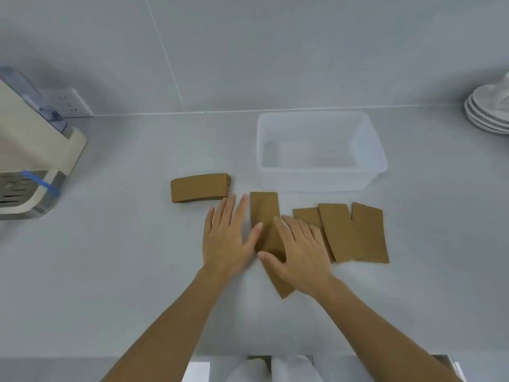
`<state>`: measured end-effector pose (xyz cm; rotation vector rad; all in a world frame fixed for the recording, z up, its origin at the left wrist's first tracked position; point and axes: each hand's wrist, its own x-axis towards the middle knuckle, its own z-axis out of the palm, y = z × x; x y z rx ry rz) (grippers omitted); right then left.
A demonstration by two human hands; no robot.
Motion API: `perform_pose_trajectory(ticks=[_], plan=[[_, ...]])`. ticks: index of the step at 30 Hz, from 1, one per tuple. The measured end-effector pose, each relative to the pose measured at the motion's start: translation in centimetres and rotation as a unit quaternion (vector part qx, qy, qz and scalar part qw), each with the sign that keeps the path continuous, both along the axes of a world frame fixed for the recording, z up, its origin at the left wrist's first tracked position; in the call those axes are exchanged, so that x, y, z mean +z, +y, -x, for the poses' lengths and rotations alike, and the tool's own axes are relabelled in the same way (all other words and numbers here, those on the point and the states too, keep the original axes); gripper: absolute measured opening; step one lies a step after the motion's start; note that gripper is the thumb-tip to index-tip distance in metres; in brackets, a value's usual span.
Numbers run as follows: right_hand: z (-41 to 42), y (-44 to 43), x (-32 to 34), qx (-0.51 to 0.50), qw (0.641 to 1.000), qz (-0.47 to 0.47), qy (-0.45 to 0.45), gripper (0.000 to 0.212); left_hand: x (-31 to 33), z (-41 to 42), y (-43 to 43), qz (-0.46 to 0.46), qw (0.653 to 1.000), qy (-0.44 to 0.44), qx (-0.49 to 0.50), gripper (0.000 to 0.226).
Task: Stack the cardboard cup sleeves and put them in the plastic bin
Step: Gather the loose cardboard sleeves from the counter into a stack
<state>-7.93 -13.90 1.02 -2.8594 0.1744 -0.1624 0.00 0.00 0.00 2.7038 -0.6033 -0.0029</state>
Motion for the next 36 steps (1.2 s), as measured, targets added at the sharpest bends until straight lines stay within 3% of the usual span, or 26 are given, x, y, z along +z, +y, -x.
perform_pose_trajectory(ticks=[8,22,28,30,33,36], plan=[[0.7,1.0,-0.9,-0.019,0.999,0.048,0.012,0.061,-1.3,0.3,0.9,-0.018,1.0,-0.015,0.002,0.071],[-0.4,1.4,0.1,-0.03,0.997,0.033,0.063,0.043,-1.3,0.1,1.0,-0.071,0.997,0.01,-0.017,0.082],[-1.0,1.3,1.5,-0.035,0.996,0.008,0.078,0.041,1.2,-1.4,0.9,-0.081,0.994,0.063,-0.034,0.062],[-1.4,1.1,2.4,-0.039,0.996,-0.02,0.072,0.044,2.5,-1.9,0.9,-0.024,0.995,0.099,-0.01,0.058],[-2.2,1.2,4.3,-0.06,0.99,-0.108,0.067,0.047,4.4,-1.9,0.8,0.188,0.96,0.204,0.046,0.05],[-3.0,1.9,6.3,-0.069,0.972,-0.218,0.049,0.049,5.5,-1.7,0.4,0.434,0.819,0.359,0.107,0.039]])
